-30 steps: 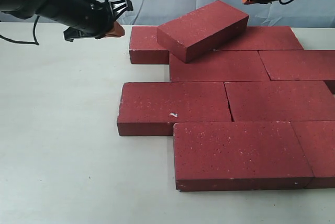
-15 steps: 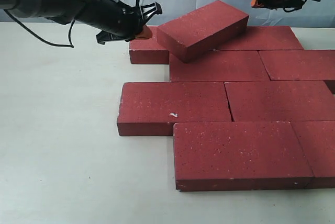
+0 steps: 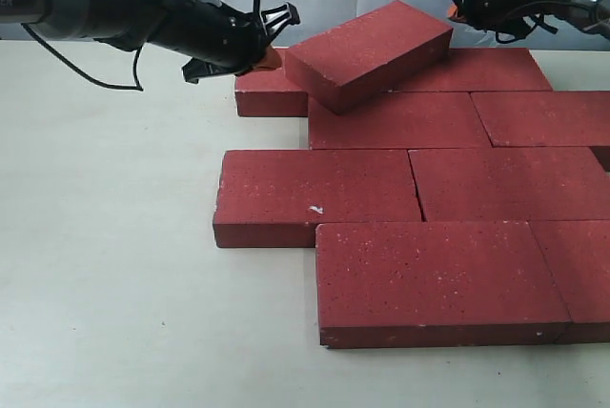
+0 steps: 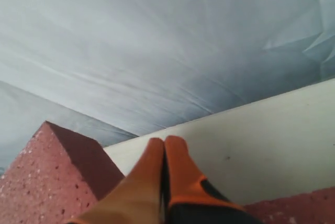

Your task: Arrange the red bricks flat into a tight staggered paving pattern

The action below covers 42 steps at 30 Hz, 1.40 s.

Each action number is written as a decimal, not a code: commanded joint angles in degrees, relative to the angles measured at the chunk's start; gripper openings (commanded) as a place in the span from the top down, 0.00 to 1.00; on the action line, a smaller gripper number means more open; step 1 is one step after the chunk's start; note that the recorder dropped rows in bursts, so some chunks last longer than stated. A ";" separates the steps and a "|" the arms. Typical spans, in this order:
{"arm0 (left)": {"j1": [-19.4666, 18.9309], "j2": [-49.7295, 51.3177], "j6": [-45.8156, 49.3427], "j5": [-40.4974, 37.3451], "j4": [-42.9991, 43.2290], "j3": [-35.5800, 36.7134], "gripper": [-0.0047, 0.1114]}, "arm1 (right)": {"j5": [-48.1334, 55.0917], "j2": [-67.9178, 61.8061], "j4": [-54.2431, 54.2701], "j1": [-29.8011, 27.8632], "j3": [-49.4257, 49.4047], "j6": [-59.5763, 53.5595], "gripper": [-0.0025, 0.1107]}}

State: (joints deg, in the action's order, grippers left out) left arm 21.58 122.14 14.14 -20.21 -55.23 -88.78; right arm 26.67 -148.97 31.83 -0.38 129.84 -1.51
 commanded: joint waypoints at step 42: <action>-2.64 5.80 2.73 -0.90 -3.30 -2.20 0.96 | 21.68 2.40 2.41 2.69 1.85 -11.83 0.98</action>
State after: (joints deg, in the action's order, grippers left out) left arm 18.77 127.75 16.71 -21.06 -57.24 -90.82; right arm 45.95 -146.89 33.53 2.05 131.43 -12.92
